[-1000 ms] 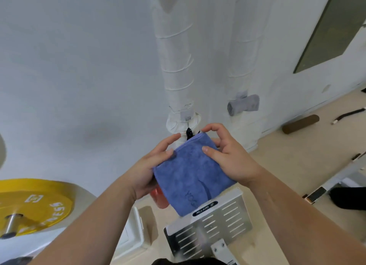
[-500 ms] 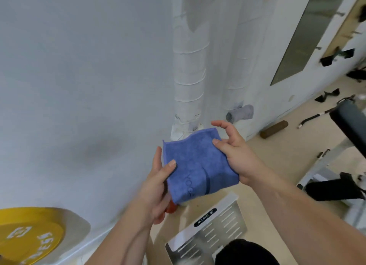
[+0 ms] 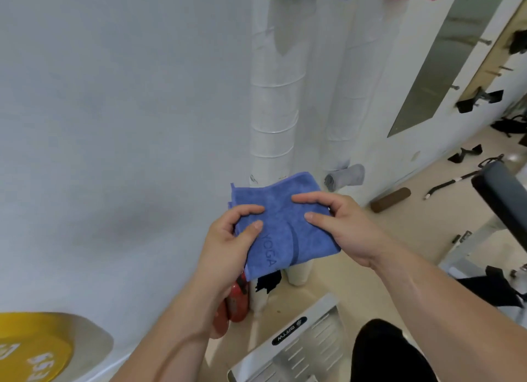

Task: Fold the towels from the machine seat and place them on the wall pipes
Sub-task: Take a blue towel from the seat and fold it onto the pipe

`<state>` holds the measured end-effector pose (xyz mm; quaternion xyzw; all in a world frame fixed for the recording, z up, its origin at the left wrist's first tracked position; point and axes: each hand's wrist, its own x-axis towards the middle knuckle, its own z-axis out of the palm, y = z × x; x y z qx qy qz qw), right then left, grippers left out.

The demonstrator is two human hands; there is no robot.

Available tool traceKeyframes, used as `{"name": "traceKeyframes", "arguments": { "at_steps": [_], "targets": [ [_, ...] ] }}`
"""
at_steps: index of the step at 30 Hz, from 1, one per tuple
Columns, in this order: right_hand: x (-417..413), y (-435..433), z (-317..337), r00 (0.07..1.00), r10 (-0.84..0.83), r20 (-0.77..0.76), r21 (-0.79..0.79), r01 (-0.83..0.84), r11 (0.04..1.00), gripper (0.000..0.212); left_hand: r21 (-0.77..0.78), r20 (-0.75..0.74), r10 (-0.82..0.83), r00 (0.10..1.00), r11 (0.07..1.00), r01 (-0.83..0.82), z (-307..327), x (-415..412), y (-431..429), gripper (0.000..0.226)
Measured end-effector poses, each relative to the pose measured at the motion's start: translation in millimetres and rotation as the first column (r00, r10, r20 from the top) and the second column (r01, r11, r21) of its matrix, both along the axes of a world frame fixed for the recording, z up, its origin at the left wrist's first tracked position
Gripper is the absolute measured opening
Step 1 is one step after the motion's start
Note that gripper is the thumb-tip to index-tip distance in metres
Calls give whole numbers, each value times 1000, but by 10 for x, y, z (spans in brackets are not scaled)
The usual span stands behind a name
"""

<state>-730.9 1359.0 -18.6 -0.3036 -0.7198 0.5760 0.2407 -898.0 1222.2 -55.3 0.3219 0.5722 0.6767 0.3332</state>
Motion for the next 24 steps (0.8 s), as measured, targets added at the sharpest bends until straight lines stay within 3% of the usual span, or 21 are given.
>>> {"name": "traceKeyframes", "arguments": {
  "at_steps": [2, 4, 7, 10, 15, 19, 24],
  "targets": [
    [46, 201, 52, 999, 46, 10, 44, -46, 998, 40, -67, -139, -82, 987, 995, 73, 28, -11, 134, 57],
    [113, 475, 130, 988, 122, 90, 128, -133, 983, 58, -160, -270, -112, 956, 985, 71, 68, 27, 346, 84],
    [231, 1009, 199, 963, 127, 237, 312, -200, 929, 77, -230, -465, -96, 880, 973, -15, 148, 167, 872, 94],
    [454, 1741, 230, 969, 105, 223, 425, -193, 884, 80, -212, -582, -44, 812, 972, -99, 282, 414, 1586, 87],
    [1002, 3328, 422, 986, 127, 109, 517, -165, 840, 76, -52, -640, 211, 739, 948, -315, 619, 1071, 2954, 61],
    [1344, 4297, 781, 960, 262, 97, 596, -267, 758, 52, -73, -687, 240, 686, 916, -394, 938, 1529, 3754, 34],
    [1472, 5082, 1112, 920, 372, 125, 629, -363, 687, 25, -88, -729, 253, 636, 887, -454, 1339, 1754, 4195, 24]
  ]
}}
